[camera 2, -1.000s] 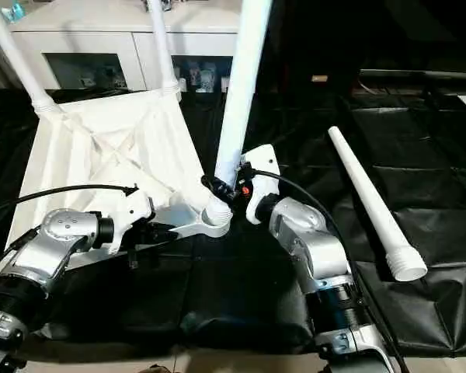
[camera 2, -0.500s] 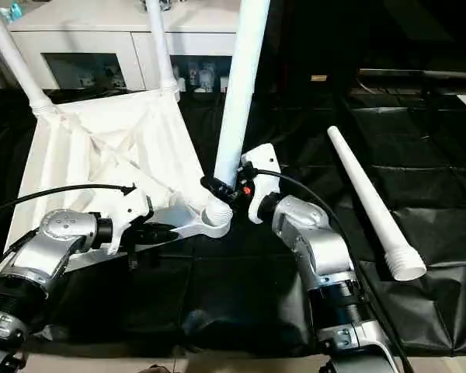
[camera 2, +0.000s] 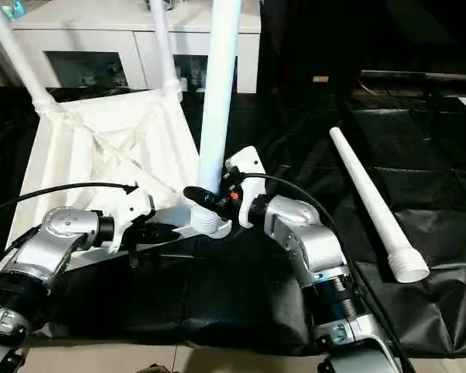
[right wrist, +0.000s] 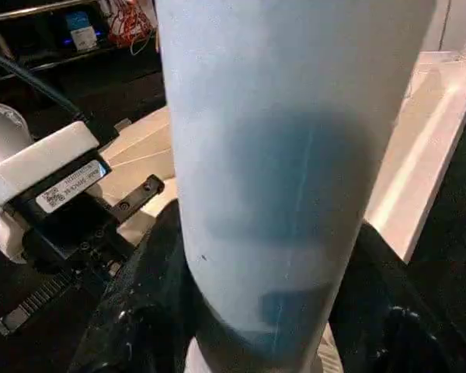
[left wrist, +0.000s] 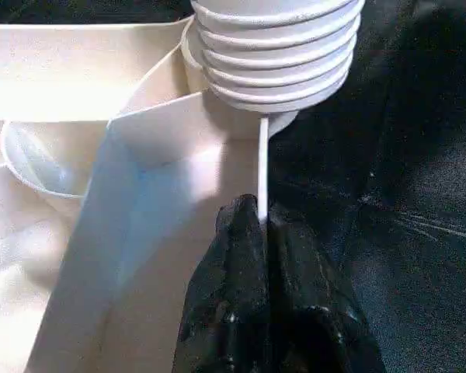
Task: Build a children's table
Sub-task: Insert table leg to table base
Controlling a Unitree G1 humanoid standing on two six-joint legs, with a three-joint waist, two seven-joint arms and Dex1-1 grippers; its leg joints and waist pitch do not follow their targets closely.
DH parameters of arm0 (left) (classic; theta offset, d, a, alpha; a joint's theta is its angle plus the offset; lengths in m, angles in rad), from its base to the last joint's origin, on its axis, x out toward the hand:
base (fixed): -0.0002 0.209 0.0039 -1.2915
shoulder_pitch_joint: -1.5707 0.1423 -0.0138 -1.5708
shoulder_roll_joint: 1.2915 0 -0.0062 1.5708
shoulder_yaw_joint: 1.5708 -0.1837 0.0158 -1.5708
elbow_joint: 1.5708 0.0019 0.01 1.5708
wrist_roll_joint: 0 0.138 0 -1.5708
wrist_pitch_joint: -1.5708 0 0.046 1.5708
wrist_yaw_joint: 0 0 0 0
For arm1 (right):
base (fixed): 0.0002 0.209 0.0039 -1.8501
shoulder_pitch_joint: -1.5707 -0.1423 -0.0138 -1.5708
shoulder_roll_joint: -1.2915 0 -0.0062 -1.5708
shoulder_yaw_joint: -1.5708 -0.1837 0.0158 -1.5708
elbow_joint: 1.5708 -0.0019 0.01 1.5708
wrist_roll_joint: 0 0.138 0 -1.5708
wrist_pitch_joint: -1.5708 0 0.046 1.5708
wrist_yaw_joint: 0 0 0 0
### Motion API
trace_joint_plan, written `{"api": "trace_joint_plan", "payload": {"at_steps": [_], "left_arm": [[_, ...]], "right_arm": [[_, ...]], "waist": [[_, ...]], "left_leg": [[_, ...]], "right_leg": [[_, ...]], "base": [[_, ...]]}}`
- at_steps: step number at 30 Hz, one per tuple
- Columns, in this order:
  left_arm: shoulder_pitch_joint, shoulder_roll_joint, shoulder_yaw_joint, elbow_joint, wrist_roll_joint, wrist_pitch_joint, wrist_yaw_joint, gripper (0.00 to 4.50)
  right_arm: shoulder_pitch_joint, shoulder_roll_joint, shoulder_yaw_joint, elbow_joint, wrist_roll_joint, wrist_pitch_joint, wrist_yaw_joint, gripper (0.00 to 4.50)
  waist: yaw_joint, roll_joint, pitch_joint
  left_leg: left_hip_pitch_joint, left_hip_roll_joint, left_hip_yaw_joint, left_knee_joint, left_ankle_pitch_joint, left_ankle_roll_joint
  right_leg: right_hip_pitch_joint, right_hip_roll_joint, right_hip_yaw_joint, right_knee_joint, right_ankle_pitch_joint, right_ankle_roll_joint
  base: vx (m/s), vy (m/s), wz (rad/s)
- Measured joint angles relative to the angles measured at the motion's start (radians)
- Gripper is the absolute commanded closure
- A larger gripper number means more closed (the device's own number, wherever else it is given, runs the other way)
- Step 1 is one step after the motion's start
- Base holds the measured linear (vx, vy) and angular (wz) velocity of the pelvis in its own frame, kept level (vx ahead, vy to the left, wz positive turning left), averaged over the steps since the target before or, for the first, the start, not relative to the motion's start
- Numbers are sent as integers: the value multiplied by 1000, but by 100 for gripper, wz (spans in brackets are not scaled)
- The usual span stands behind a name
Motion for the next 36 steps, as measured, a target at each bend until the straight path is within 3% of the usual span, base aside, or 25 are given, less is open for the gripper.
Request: {"api": "trace_joint_plan", "payload": {"at_steps": [13,21,29,36], "left_arm": [[-1,0,0,-3,2,1,-10,450],[-2,2,0,-2,2,1,-14,450],[-4,3,3,6,1,0,-14,450],[-6,0,3,8,1,0,-14,450]], "right_arm": [[-60,-50,14,69,-51,-23,16,268],[-79,-54,12,99,-47,-24,41,268],[-93,-36,-8,142,-34,-30,40,268],[-59,-19,-60,156,2,-62,32,268]], "waist": [[0,-1,1],[0,-1,1],[-1,-1,1],[-1,-1,1]], "left_leg": [[0,0,0,-2,0,-1],[0,0,0,-3,0,-1],[1,0,0,-3,0,-1],[1,0,1,-3,0,-1]], "right_leg": [[0,0,0,-1,0,0],[0,0,0,-1,0,0],[0,0,0,-1,0,0],[0,0,0,-1,0,0]], "base": [[0,0,0],[0,0,0],[0,0,0],[0,0,0]]}}
